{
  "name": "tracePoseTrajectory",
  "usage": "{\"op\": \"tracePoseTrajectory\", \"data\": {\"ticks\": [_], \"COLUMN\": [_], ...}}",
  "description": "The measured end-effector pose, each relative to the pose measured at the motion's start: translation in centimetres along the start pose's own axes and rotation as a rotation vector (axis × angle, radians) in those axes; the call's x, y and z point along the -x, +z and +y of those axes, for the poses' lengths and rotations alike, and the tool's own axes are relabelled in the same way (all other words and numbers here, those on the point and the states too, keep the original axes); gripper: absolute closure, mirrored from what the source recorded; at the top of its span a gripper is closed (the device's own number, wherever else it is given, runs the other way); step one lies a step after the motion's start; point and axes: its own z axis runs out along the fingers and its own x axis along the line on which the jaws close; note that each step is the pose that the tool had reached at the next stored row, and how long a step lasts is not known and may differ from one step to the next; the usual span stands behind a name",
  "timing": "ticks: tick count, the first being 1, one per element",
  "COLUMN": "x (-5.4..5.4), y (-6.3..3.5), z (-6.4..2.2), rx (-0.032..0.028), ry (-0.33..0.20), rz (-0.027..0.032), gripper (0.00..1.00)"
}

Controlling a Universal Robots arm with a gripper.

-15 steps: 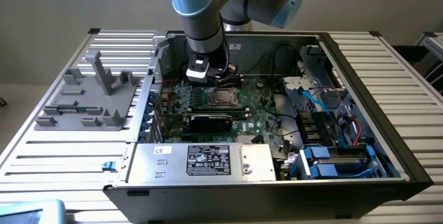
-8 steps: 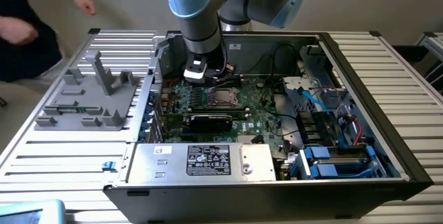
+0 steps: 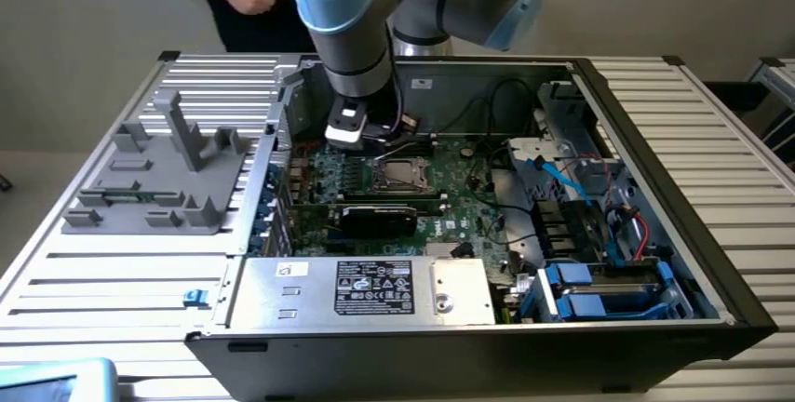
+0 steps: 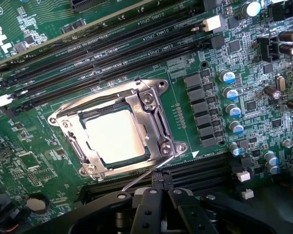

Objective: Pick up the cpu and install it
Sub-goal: 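Install the first cpu locking lever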

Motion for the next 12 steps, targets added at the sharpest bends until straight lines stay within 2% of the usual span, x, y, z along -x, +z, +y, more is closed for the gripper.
{"op": "tracePoseTrajectory", "data": {"ticks": [5,12], "x": [0.81,1.11], "y": [-0.17,-0.41], "z": [0.26,0.31], "rx": [-0.0031,-0.0070], "ry": [-0.003,-0.004], "rz": [0.0079,0.0134], "gripper": [0.89,0.89]}}
